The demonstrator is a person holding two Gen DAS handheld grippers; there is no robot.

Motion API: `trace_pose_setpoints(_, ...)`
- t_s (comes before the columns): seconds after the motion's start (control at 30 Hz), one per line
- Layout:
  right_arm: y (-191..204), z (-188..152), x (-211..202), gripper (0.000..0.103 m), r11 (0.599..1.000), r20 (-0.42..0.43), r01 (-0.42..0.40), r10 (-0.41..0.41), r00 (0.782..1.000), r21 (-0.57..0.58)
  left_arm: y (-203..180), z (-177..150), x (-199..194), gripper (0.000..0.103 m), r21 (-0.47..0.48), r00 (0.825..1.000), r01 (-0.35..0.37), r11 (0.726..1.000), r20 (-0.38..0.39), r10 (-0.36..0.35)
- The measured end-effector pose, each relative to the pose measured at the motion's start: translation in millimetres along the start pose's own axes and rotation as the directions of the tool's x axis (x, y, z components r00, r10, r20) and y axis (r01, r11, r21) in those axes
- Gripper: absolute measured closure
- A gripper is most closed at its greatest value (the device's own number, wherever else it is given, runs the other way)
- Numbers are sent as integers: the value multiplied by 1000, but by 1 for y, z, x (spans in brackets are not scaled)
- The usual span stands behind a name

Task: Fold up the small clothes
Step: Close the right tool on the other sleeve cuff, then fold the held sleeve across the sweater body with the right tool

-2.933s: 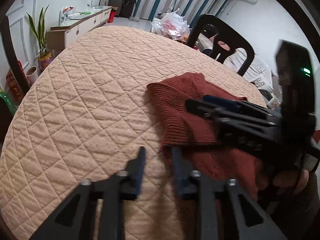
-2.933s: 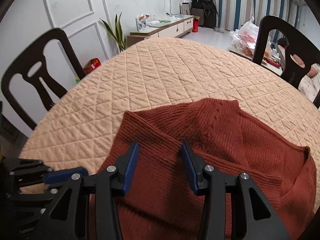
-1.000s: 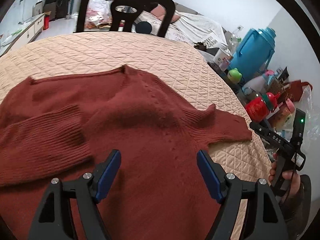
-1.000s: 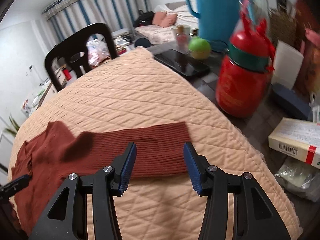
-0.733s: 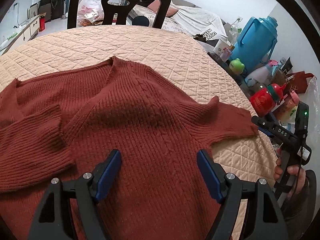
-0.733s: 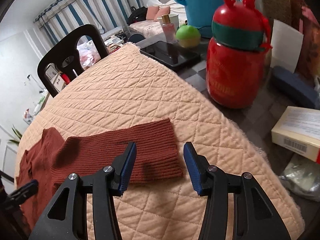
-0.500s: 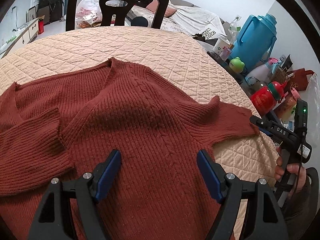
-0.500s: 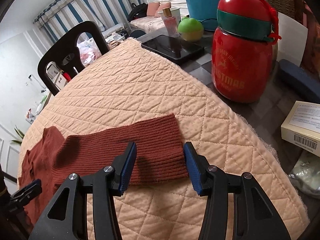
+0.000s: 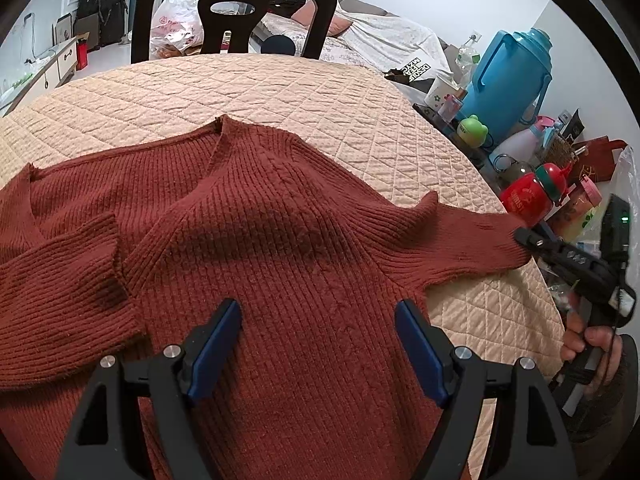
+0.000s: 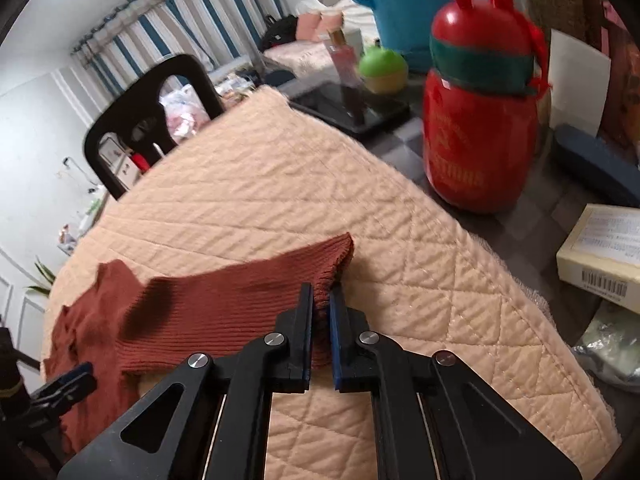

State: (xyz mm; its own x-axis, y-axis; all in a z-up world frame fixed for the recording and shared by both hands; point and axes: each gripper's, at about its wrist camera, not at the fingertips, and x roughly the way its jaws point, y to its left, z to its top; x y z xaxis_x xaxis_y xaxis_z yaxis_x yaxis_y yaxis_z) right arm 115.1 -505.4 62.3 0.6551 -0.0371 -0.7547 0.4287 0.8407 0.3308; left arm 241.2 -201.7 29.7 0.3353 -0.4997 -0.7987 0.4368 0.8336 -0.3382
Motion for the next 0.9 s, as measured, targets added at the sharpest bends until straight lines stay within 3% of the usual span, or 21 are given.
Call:
trace_pose_setpoints(0.2,9,4,-27,96,999,72,19,-16,997,-36,-6,-7,-2,21,26,1000,-12,1000,-8,12)
trace_pose_setpoints(0.47,1,-7,-6,96,998,17,61,-60,998,-15,-9,-13,-4,19,32,1000,8,999,-22,-7)
trace_pose_setpoints(0.7,33,5,-30,96,996,96,-50,57,994,-77,-1,-8,-8,19,-21,998,52,998,-33,-53)
trace_pose_setpoints(0.9,84,7,-32,96,970,71,-188,201,977,-152,8,-4,-21,19,-38,998,67,997,-1,-67)
